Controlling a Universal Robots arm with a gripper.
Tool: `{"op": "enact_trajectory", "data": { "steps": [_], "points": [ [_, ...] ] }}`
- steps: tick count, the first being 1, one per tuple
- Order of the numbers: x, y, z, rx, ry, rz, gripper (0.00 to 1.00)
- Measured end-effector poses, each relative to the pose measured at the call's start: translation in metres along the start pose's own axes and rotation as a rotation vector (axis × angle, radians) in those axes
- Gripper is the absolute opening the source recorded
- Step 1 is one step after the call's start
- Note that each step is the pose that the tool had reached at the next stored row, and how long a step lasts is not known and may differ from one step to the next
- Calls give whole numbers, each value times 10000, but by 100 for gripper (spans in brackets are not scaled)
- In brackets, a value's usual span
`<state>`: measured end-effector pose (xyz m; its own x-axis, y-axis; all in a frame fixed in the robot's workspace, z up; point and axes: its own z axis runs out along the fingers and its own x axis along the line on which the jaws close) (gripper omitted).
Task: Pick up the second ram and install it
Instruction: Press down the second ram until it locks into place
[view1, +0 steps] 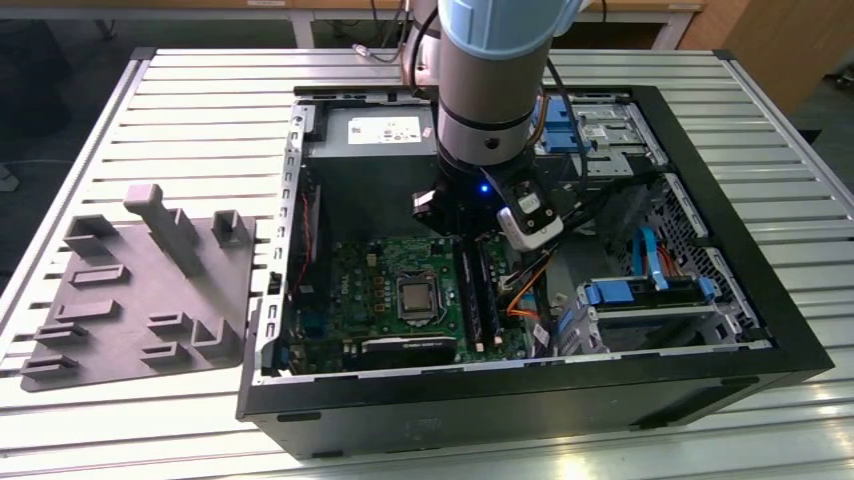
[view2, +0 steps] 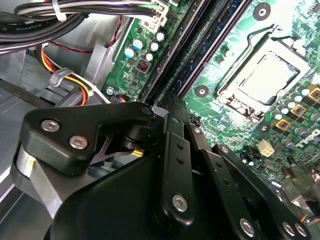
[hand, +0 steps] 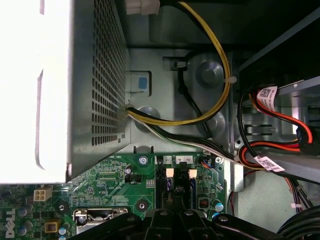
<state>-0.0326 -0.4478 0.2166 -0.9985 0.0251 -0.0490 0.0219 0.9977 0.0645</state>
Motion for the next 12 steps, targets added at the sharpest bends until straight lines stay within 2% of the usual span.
{"op": "enact_trajectory", "data": {
  "steps": [5, 12],
  "points": [
    [-1, 2, -14, -11, -5, 1, 11],
    [-7, 9, -137, -3, -1, 1, 11]
  ]
}}
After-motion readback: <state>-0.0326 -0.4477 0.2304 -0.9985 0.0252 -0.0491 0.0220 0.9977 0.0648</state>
